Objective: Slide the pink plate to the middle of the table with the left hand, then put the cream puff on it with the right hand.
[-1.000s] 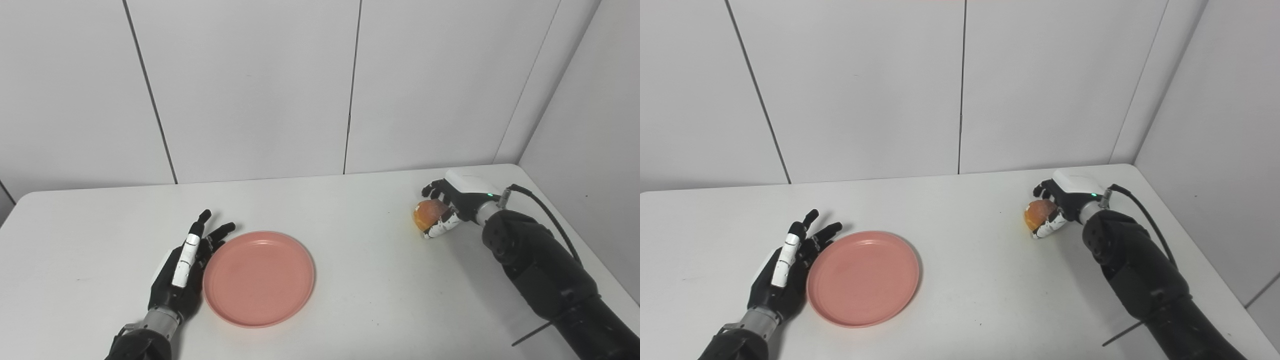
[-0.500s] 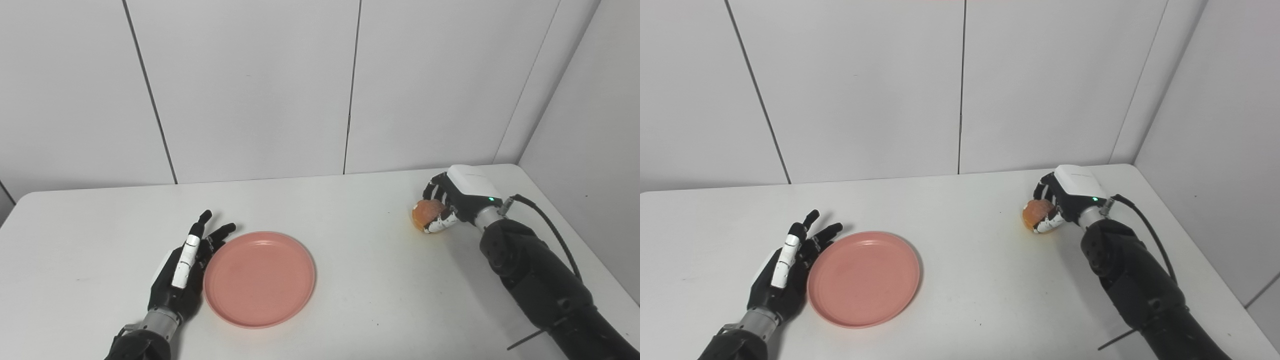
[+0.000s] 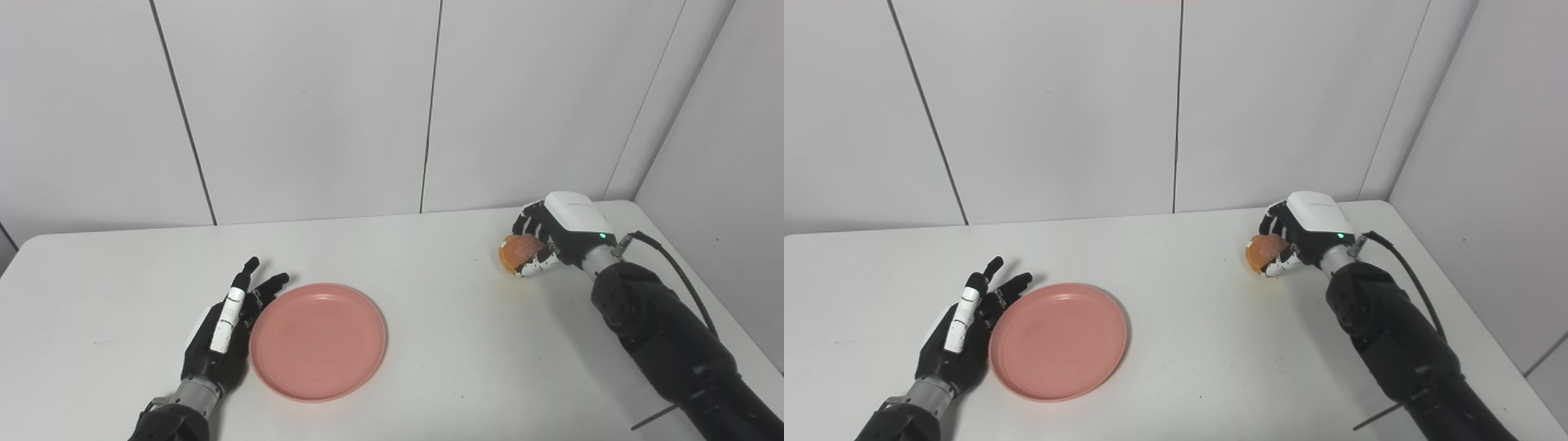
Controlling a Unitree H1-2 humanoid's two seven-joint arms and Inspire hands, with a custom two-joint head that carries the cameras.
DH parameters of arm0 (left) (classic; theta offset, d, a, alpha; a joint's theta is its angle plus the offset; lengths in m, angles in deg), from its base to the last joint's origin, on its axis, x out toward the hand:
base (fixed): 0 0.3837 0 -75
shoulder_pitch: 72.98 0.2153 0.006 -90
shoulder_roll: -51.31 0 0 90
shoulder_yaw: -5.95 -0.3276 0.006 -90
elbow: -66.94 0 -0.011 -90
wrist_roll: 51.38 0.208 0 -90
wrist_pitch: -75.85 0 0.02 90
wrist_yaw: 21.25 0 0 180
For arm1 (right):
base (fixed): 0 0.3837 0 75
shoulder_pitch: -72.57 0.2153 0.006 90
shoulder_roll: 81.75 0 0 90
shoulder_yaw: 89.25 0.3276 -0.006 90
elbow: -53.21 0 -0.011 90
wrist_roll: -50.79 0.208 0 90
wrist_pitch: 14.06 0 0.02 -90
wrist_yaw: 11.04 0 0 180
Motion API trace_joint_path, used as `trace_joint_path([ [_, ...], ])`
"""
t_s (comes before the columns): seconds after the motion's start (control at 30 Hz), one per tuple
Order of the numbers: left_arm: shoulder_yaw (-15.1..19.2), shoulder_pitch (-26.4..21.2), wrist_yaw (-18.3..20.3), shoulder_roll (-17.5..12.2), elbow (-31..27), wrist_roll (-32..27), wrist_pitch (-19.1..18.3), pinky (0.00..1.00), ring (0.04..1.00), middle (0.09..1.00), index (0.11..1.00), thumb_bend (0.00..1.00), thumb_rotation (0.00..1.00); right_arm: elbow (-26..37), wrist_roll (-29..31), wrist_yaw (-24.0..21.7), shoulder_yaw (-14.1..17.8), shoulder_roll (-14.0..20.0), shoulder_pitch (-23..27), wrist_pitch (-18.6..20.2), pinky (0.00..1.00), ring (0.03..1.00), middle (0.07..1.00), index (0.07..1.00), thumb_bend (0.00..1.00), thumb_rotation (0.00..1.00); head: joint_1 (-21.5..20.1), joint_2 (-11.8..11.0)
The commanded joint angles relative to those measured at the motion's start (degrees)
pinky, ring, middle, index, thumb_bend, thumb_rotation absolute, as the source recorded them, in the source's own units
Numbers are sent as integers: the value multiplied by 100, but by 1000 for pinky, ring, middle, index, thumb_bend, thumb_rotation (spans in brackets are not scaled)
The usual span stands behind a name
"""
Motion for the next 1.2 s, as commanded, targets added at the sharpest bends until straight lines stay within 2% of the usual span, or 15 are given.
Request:
trace_joint_path([
  [0.0, -39, -31, 58, 58, -15, -45, 87, 1000, 932, 792, 1000, 768, 792, 349, -70, 19, 80, 148, 325, -123, 444, 503, 515, 467, 526, 0, 1, 8],
  [0.2, -152, 9, -2, 134, -82, 75, 137, 960, 928, 810, 1000, 771, 808, 858, 51, -112, 116, 135, 419, -387, 388, 440, 482, 487, 528, 0, 585, 77],
  [0.27, -178, 26, -28, 169, -79, 96, 164, 941, 921, 818, 1000, 764, 809, 999, 60, -130, 114, 111, 432, -452, 383, 436, 481, 487, 528, 0, 650, 82],
  [0.3, -204, 43, -60, 210, -87, 130, 189, 939, 920, 819, 1000, 762, 809, 1093, 58, -151, 114, 115, 431, -486, 382, 434, 479, 488, 528, 0, 934, 94],
  [0.53, -350, 133, -399, 509, -209, 420, 163, 869, 890, 780, 1000, 793, 783, 1741, 374, -434, 237, 15, 396, -482, 388, 443, 478, 490, 528, 0, 1614, 105],
  [0.87, -444, 154, -570, 744, -308, 535, 53, 869, 893, 774, 994, 855, 763, 1724, 496, -473, 186, -212, 541, -824, 365, 425, 471, 492, 529, 0, 2047, 146],
  [1.03, -529, 140, -625, 788, -274, 604, 115, 835, 885, 776, 987, 871, 773, 1752, 642, -559, 119, -388, 573, -1021, 330, 392, 448, 504, 528, 0, 2303, 132],
  [1.17, -568, 121, -674, 824, -218, 666, 163, 820, 881, 772, 983, 883, 784, 1828, 734, -672, 93, -451, 578, -1193, 349, 411, 459, 505, 528, 0, 2422, 124],
])
